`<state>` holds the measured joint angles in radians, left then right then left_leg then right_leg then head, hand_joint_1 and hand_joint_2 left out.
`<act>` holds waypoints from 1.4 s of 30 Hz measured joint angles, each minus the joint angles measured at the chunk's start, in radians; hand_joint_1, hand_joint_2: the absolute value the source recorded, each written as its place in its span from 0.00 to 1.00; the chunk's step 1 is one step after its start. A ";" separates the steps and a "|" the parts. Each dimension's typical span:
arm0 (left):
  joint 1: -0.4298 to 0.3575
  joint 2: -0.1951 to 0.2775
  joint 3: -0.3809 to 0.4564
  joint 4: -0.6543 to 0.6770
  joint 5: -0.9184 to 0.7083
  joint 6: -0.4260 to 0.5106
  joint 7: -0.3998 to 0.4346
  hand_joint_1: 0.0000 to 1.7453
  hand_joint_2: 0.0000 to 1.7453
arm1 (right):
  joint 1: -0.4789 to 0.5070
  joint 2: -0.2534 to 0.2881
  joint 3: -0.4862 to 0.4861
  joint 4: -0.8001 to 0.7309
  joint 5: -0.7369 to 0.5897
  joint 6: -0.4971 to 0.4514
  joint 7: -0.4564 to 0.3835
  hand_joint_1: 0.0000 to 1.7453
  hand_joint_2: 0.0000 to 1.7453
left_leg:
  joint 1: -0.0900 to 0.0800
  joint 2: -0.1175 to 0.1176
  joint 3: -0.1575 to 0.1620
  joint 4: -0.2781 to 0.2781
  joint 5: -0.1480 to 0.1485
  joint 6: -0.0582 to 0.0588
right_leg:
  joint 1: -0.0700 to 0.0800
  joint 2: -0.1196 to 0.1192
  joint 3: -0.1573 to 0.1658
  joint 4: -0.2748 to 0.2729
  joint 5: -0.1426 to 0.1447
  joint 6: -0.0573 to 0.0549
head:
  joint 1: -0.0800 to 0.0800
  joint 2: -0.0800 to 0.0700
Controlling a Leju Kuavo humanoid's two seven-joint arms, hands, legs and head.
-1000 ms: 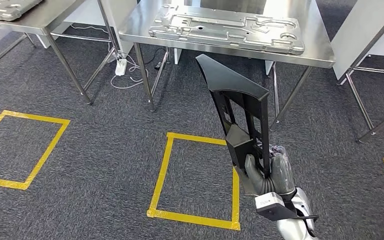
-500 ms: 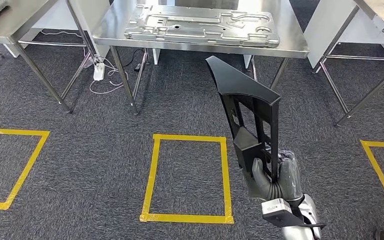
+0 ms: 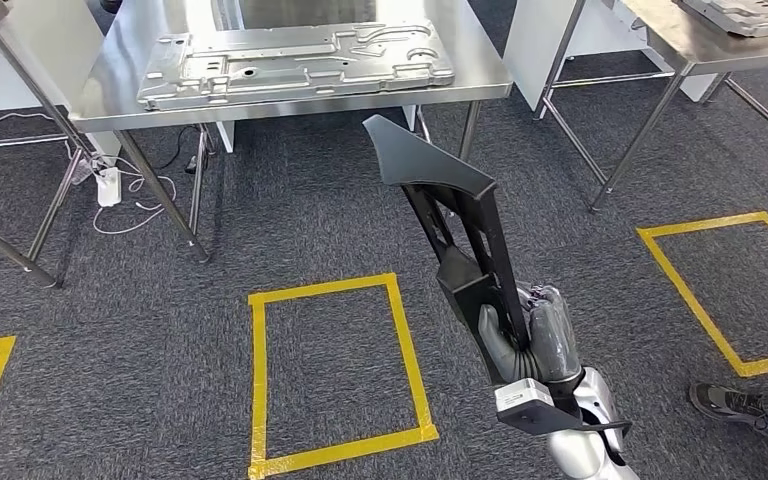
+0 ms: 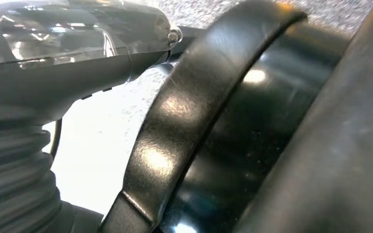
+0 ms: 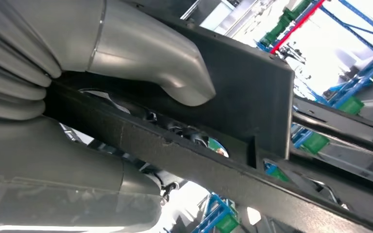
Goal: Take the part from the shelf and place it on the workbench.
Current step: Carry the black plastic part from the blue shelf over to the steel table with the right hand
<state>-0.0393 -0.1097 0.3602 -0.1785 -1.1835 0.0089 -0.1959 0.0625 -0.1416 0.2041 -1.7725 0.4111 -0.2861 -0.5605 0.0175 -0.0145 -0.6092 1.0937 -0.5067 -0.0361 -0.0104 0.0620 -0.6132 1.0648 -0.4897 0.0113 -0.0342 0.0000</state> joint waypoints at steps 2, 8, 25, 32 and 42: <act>0.000 0.000 0.000 0.000 0.002 0.000 -0.006 0.00 1.00 | 0.000 -0.003 0.002 0.000 0.000 -0.001 0.001 1.00 1.00 | -0.002 -0.004 0.002 -0.013 -0.001 0.011 | 0.000 0.003 0.000 -0.003 -0.003 0.009 | 0.002 0.000; 0.002 -0.004 0.002 0.000 0.010 0.004 -0.014 0.00 1.00 | -0.003 -0.010 0.009 0.001 0.000 -0.007 0.002 1.00 1.00 | 0.005 0.012 0.019 -0.021 -0.011 0.037 | -0.002 -0.043 -0.107 0.193 -0.084 0.024 | 0.037 0.000; 0.008 -0.005 0.008 -0.001 0.008 0.016 -0.016 0.00 1.00 | 0.021 -0.016 0.016 -0.005 -0.033 0.002 -0.005 1.00 1.00 | -0.005 0.018 -0.094 0.258 -0.132 -0.008 | 0.003 -0.050 0.045 -0.007 -0.039 -0.027 | 0.022 0.000; 0.007 -0.004 0.010 0.001 0.007 0.015 -0.014 0.00 1.00 | 0.028 -0.017 0.017 -0.010 -0.014 -0.002 -0.008 1.00 1.00 | -0.023 0.004 -0.052 -0.002 0.039 0.024 | 0.005 -0.034 0.121 -0.021 -0.109 -0.005 | 0.004 0.000; 0.008 -0.008 0.010 0.000 0.005 0.015 -0.019 0.00 1.00 | 0.032 -0.031 0.024 -0.015 0.028 -0.021 0.005 1.00 1.00 | 0.006 -0.021 0.109 -0.072 -0.049 0.036 | -0.010 -0.047 -0.087 0.173 -0.174 0.032 | 0.032 0.000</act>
<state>-0.0309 -0.1179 0.3700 -0.1784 -1.1786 0.0240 -0.2152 0.0944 -0.1727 0.2279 -1.7876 0.4395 -0.3071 -0.5555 0.0236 -0.0353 -0.5000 1.0215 -0.5557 0.0001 -0.0208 0.0150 -0.7005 1.2379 -0.6633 0.0434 -0.0025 0.0000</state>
